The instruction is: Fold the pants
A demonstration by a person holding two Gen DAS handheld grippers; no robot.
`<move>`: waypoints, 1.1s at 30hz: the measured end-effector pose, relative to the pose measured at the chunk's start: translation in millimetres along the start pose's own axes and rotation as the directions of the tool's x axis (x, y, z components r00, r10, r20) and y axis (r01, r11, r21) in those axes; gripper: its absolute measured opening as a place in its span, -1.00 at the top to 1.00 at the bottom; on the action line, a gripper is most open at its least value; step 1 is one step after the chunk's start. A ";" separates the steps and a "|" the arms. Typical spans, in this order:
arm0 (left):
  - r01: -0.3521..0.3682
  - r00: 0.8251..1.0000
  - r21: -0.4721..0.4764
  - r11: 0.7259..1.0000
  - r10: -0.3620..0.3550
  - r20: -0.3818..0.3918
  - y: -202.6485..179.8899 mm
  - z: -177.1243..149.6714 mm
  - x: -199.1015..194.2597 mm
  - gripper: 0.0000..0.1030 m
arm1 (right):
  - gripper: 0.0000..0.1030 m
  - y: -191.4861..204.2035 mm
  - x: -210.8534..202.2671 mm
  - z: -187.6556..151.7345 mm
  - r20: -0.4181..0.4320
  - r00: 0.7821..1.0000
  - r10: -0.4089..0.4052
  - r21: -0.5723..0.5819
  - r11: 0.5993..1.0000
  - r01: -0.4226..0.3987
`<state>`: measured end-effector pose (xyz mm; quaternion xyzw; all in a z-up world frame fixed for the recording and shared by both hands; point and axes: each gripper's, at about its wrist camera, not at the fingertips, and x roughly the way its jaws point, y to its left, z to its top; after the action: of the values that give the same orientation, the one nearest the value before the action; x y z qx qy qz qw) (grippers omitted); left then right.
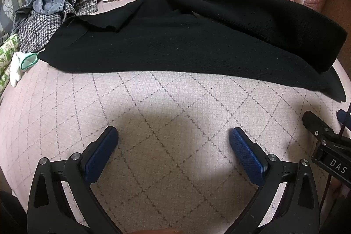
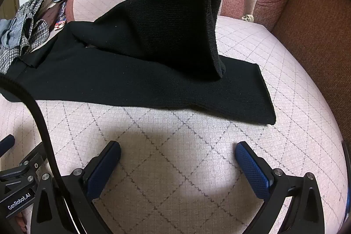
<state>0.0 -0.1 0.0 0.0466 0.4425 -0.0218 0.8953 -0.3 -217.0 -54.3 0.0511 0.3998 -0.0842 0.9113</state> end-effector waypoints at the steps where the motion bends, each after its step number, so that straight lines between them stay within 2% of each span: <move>1: 0.001 1.000 -0.001 1.000 -0.001 -0.001 0.0 0.0 0.0 -0.99 | -1.00 0.0 -0.1 0.0 0.000 1.000 0.000 0.000 1.000 0.000; 24: -0.016 1.000 0.009 1.000 0.016 0.001 -1.5 -1.0 -0.6 -0.99 | -1.00 -0.3 -2.6 0.0 -0.001 1.000 0.001 0.000 1.000 -0.001; 27: 0.033 0.999 -0.006 0.999 -0.033 -0.021 6.8 2.3 -1.1 -0.99 | -1.00 0.4 -4.0 0.8 -0.002 1.000 0.008 0.002 1.000 -0.008; 31: 0.074 0.996 0.019 0.997 -0.073 -0.051 10.4 7.1 -3.9 -0.98 | -1.00 -0.9 -8.1 0.9 -0.012 1.000 0.022 -0.028 0.999 -0.022; 33: 0.107 0.993 -0.001 0.994 -0.107 -0.046 17.7 9.1 -7.1 -0.92 | -1.00 -5.2 -11.3 1.0 -0.020 0.999 0.036 -0.001 0.999 -0.036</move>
<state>4.3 16.6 12.3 0.0240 0.4649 -0.0689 0.8823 -8.1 -220.9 -45.4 0.0587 0.4079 -0.0671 0.9087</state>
